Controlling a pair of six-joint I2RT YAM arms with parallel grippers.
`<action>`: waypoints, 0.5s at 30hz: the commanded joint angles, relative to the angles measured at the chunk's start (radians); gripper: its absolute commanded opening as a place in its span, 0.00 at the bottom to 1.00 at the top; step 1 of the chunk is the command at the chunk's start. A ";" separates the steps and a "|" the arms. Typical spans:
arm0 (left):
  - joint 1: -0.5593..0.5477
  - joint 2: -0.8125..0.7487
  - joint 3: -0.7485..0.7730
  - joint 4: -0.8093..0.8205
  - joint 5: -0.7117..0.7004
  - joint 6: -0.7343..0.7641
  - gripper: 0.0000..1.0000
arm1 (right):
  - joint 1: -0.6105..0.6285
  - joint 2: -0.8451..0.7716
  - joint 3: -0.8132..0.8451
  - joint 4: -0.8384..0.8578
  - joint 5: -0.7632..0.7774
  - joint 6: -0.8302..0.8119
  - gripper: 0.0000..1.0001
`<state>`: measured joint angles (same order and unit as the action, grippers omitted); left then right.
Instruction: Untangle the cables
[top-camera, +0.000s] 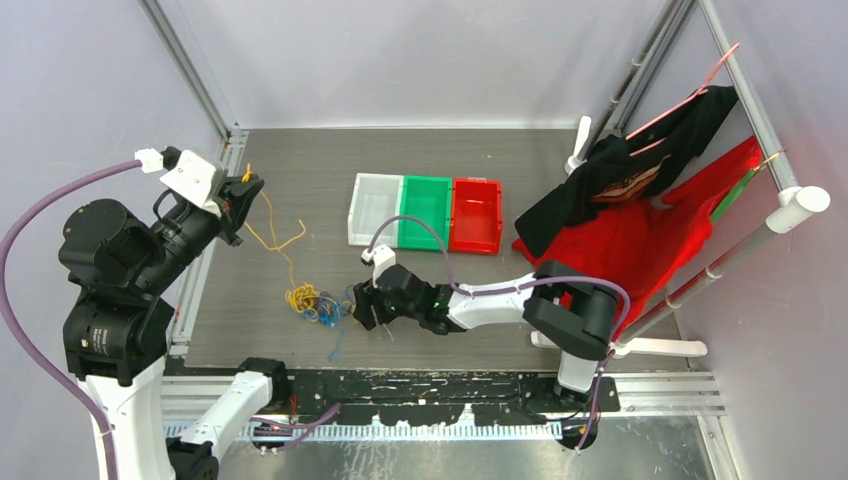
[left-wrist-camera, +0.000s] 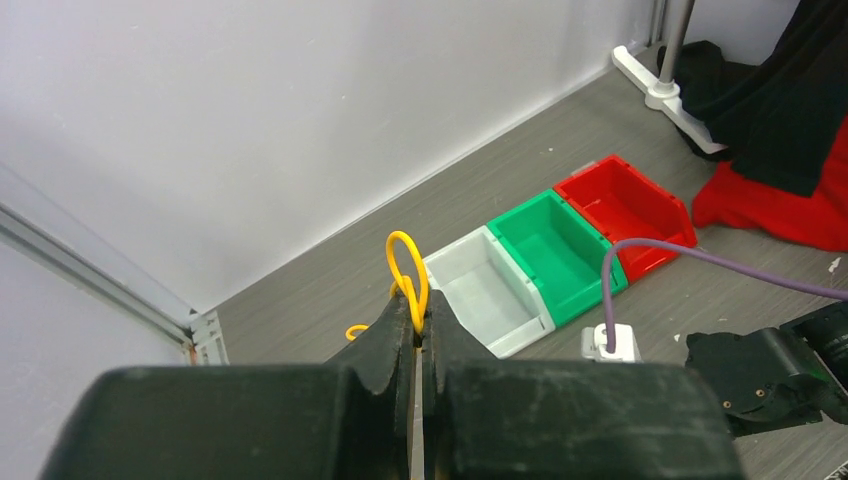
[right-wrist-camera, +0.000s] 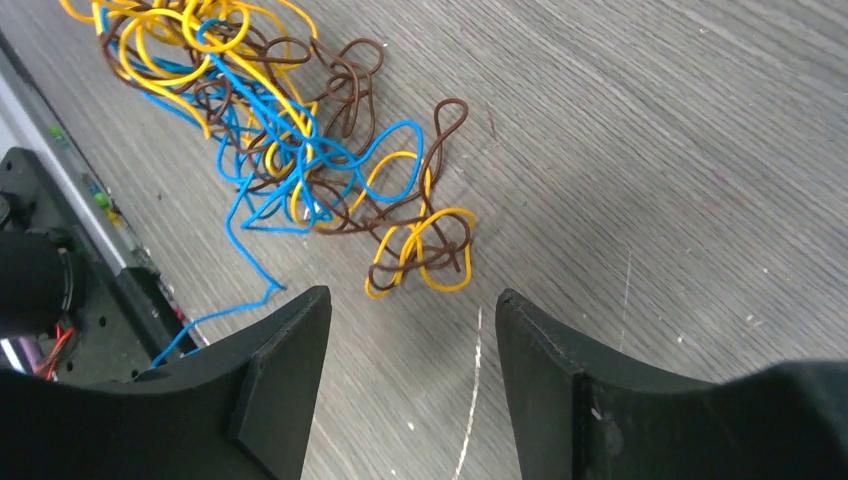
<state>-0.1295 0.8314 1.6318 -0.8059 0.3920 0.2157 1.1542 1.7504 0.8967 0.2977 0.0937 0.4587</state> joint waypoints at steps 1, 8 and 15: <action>0.004 -0.012 0.006 0.007 -0.026 0.035 0.00 | -0.003 0.053 0.075 0.070 0.039 0.054 0.64; 0.004 -0.012 0.004 -0.058 -0.041 0.073 0.00 | -0.011 0.121 0.101 0.181 0.078 0.093 0.36; 0.004 -0.051 -0.159 -0.087 -0.222 0.211 0.00 | -0.039 -0.043 0.007 0.169 0.103 0.046 0.01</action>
<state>-0.1295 0.8062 1.5711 -0.8787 0.3042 0.3210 1.1366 1.8656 0.9455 0.4191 0.1528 0.5293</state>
